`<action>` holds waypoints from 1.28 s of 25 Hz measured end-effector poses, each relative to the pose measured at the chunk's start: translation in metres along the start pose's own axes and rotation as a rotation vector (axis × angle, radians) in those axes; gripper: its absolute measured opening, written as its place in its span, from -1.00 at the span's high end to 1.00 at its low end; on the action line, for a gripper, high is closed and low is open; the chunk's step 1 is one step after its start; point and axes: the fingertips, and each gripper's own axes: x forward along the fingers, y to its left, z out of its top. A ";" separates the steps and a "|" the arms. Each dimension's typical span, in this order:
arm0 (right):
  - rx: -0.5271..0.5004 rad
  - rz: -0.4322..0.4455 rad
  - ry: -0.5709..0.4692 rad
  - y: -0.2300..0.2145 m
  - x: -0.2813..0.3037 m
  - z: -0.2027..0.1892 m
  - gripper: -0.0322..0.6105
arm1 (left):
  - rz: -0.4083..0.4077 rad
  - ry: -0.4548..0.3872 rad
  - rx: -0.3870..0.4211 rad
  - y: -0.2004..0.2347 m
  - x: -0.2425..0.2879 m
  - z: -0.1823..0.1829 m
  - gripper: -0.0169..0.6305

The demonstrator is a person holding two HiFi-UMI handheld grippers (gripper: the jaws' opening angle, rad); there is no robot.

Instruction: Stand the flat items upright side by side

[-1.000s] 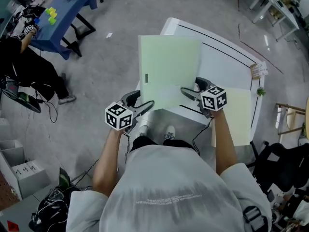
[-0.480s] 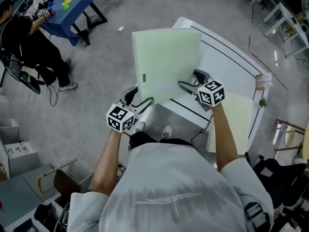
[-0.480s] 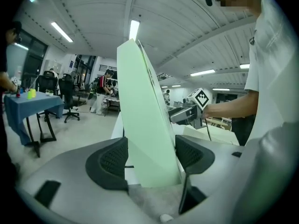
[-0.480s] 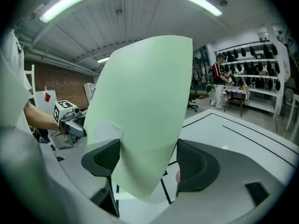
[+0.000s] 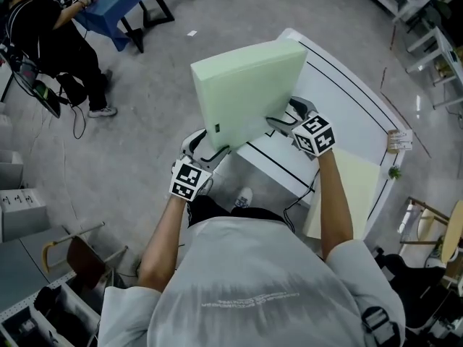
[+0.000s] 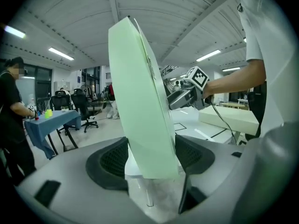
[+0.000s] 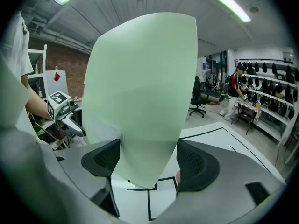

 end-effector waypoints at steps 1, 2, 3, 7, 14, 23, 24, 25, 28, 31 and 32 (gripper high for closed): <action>-0.020 0.000 0.009 -0.001 0.003 0.001 -0.28 | 0.001 0.014 0.014 -0.001 0.001 -0.004 -0.06; -0.040 0.000 0.020 -0.002 0.006 0.002 -0.28 | 0.002 0.027 0.025 -0.001 0.002 -0.008 -0.05; -0.059 -0.001 0.032 -0.004 0.009 0.003 -0.28 | 0.002 0.037 0.033 -0.001 0.002 -0.011 -0.03; -0.095 -0.012 0.083 -0.012 0.019 0.000 -0.28 | 0.008 0.051 0.034 0.000 0.005 -0.015 0.08; -0.095 -0.052 0.089 -0.029 0.026 -0.005 -0.26 | -0.030 0.076 -0.014 -0.010 0.022 -0.020 0.11; -0.077 -0.009 0.035 -0.024 0.038 0.007 -0.15 | -0.034 0.086 -0.061 -0.020 0.036 -0.017 0.16; -0.074 -0.008 0.034 -0.024 0.038 0.006 -0.16 | -0.035 0.088 -0.059 -0.020 0.037 -0.017 0.16; -0.075 -0.008 0.035 -0.024 0.038 0.005 -0.16 | -0.036 0.089 -0.059 -0.020 0.037 -0.017 0.16; -0.094 -0.001 0.049 -0.022 0.036 0.004 -0.16 | -0.037 0.091 -0.065 -0.019 0.039 -0.015 0.16; -0.099 0.008 0.052 -0.017 0.037 0.003 -0.16 | -0.030 0.099 -0.075 -0.019 0.038 -0.015 0.16; -0.094 0.008 0.051 -0.016 0.036 0.002 -0.16 | -0.028 0.104 -0.080 -0.020 0.036 -0.016 0.16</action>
